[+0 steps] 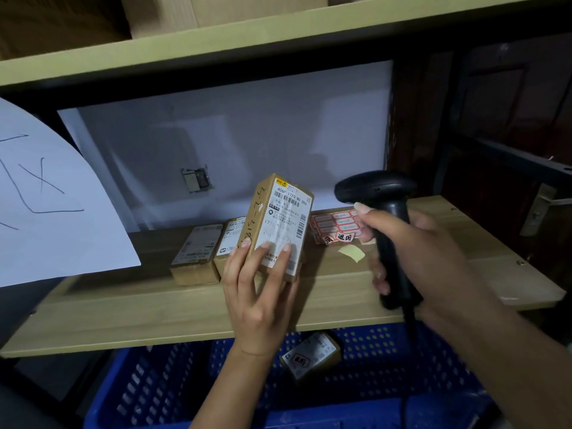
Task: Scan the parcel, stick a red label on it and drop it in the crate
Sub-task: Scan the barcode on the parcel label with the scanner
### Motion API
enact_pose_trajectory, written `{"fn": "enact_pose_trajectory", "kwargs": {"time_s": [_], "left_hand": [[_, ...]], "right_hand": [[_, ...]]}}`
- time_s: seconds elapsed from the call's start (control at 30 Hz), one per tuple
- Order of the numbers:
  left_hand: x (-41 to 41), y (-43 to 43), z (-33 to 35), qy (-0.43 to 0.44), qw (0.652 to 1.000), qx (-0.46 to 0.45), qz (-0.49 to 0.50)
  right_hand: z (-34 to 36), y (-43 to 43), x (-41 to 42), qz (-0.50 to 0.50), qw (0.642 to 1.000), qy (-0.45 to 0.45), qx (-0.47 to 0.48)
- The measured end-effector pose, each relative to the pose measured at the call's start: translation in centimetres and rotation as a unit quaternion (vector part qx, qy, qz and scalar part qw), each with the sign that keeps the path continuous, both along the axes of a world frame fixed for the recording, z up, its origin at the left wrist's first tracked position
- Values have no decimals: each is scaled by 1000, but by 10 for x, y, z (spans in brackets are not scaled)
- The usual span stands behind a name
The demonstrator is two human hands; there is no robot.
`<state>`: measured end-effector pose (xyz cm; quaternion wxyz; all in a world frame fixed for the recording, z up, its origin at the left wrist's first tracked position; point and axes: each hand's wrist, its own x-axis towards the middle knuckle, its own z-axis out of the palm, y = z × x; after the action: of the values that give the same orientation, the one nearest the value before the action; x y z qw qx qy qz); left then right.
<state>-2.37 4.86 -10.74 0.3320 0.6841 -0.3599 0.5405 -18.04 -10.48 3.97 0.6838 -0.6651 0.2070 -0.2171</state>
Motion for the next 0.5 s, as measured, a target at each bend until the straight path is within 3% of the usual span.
{"fn": "enact_pose_trajectory", "kwargs": {"time_s": [0.17, 0.23, 0.3, 0.37, 0.5], "left_hand": [[0, 1, 4, 52, 998, -32, -6], [0, 0, 6, 58, 997, -52, -4], [1, 0, 9, 60, 996, -63, -12], [0, -1, 10, 64, 995, -68, -20], [-3, -3, 11, 82, 993, -75, -35]], "right_hand": [[-7, -75, 18, -24, 964, 130, -232], [-20, -107, 24, -31, 916, 194, -350], [-38, -139, 29, -38, 841, 286, -457], [-55, -160, 28, -49, 796, 345, -496], [-80, -174, 27, -65, 756, 369, -537]]}}
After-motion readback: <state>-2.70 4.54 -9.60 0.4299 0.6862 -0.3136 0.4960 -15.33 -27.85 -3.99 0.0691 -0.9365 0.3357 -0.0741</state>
